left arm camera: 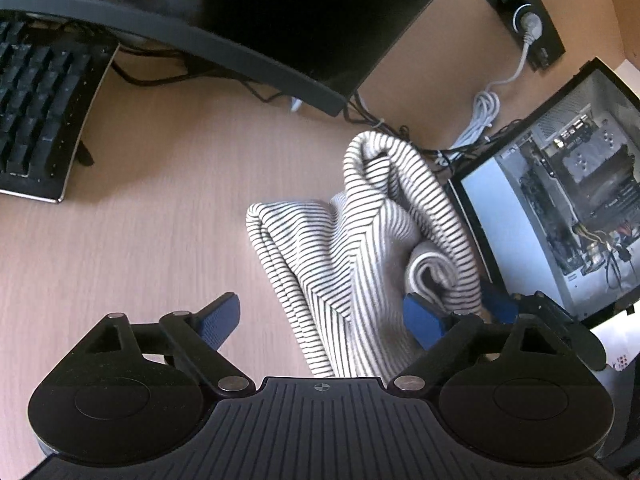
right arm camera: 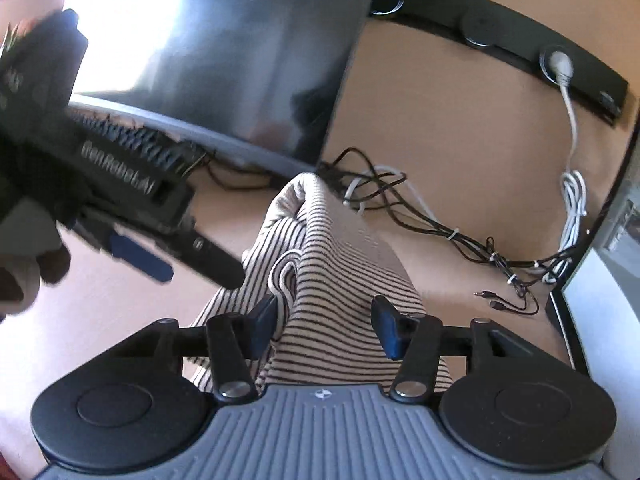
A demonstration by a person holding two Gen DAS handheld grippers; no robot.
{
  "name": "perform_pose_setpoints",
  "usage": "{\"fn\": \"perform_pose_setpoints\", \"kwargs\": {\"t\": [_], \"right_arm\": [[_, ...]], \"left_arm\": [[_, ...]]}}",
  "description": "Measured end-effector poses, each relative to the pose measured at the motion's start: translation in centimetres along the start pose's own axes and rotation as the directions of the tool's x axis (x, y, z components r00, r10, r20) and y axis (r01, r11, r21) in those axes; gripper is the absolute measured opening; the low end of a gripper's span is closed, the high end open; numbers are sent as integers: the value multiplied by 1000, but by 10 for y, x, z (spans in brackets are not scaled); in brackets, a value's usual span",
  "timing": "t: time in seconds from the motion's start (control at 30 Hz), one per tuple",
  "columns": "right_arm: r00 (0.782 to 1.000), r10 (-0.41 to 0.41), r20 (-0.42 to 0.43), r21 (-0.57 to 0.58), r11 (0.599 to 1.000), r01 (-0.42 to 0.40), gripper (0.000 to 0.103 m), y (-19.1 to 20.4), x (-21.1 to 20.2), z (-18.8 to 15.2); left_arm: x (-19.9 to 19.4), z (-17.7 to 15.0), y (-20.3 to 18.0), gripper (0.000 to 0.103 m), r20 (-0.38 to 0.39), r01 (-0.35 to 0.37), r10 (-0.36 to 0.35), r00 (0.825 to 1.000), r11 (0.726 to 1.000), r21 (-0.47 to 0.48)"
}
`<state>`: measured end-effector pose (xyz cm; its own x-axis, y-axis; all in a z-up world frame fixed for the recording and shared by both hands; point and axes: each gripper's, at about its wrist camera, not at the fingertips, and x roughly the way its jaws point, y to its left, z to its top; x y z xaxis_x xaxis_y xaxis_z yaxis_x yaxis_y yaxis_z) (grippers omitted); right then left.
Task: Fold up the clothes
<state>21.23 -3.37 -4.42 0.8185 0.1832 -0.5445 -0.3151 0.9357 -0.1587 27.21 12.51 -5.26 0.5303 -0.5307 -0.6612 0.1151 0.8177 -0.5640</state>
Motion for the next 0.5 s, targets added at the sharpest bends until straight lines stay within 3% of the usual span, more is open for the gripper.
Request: {"fn": "perform_pose_setpoints", "kwargs": {"t": [0.07,0.1,0.17,0.33,0.43,0.5], "right_arm": [[997,79,-9,68,995,-78,56,-11,-1,3],[993,115,-15,88,990,-113,70,-16,-2,3],[989,147,-33,73,987,-144,87,-20,-5,4],[982,143,-122,-94,983,-155,93,-17,-11,-15],[985,136,-102,-76,987,-144,83,-22,-17,-12],[987,131,-89,-64,988,-137,51,-26,-21,-11]], "left_arm": [[-2,1,1,92,2,-3,3,1000,1000,3],[-3,3,1,93,4,-3,3,1000,1000,3],[-6,5,1,94,11,-7,6,1000,1000,10],[-6,9,1,95,13,-10,10,1000,1000,18],[-4,10,0,95,11,-11,11,1000,1000,20],[-3,10,-2,95,2,0,-1,1000,999,34]]}}
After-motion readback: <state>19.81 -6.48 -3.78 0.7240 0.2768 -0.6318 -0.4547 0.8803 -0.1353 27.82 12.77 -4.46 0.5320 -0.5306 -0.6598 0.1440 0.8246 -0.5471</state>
